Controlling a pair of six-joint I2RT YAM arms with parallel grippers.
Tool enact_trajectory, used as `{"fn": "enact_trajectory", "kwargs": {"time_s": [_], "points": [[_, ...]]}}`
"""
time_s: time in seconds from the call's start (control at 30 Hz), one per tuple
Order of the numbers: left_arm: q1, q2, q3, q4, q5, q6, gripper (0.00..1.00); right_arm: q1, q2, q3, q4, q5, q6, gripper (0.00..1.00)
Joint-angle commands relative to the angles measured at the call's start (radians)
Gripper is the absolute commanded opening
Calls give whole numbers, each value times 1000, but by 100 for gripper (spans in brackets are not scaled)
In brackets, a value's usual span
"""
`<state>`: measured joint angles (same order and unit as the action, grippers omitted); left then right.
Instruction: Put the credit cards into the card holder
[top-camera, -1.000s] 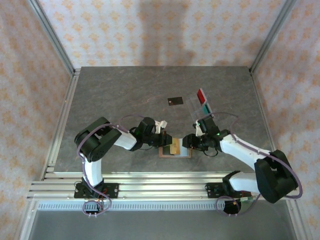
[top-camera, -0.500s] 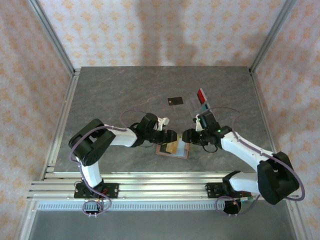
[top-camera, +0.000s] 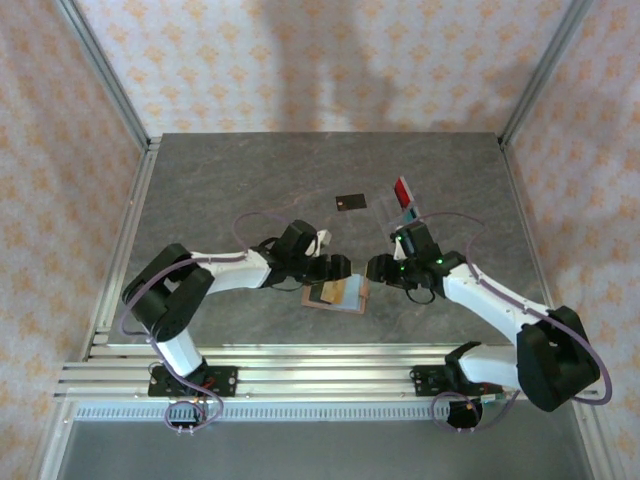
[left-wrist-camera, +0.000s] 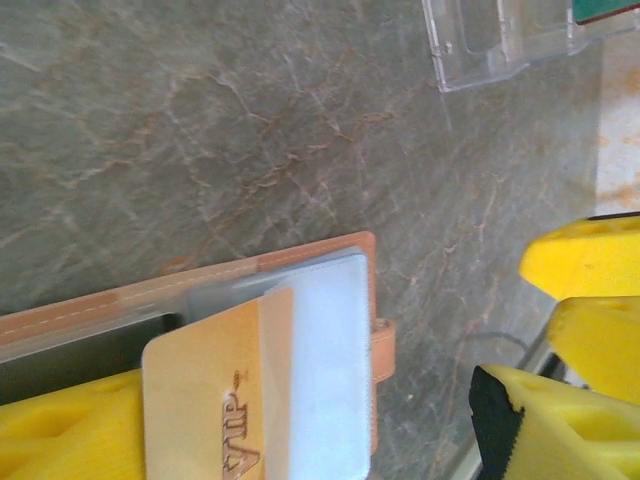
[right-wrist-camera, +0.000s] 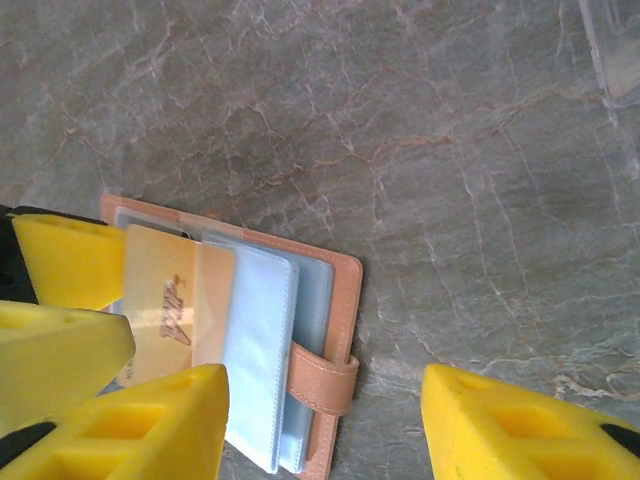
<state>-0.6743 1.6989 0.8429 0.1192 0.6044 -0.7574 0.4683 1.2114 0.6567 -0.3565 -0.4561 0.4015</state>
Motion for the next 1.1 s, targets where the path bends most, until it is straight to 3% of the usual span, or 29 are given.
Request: {"fn": "enact_trajectory", "kwargs": {"time_s": [0.0, 0.13, 0.23, 0.3, 0.33, 0.37, 0.43, 0.5, 0.57, 0.7, 0.83, 1.07], "points": [[7, -53, 23, -96, -83, 19, 82, -5, 16, 38, -21, 6, 25, 53], [17, -69, 19, -107, -95, 6, 82, 15, 26, 59, -59, 56, 29, 55], [32, -103, 10, -146, -119, 18, 82, 50, 43, 70, -76, 117, 66, 62], [50, -143, -8, -168, -132, 27, 82, 98, 68, 78, -72, 178, 109, 72], [59, -167, -21, -177, -133, 34, 81, 128, 84, 83, -68, 216, 132, 82], [70, -188, -32, -190, -135, 43, 79, 157, 102, 95, -73, 262, 154, 100], [84, -214, -51, -238, -157, 63, 69, 199, 125, 109, -68, 353, 204, 99], [91, -220, -76, -256, -172, 83, 42, 243, 146, 129, -61, 423, 229, 99], [91, -209, -96, -249, -162, 100, 28, 288, 186, 166, -60, 475, 242, 99], [91, -165, -102, -210, -128, 114, 25, 345, 290, 229, -44, 494, 255, 99], [91, -141, -104, -184, -116, 128, 21, 410, 397, 314, -81, 592, 236, 99], [91, -69, -120, -136, -105, 127, 17, 424, 486, 324, -41, 598, 213, 99]]}}
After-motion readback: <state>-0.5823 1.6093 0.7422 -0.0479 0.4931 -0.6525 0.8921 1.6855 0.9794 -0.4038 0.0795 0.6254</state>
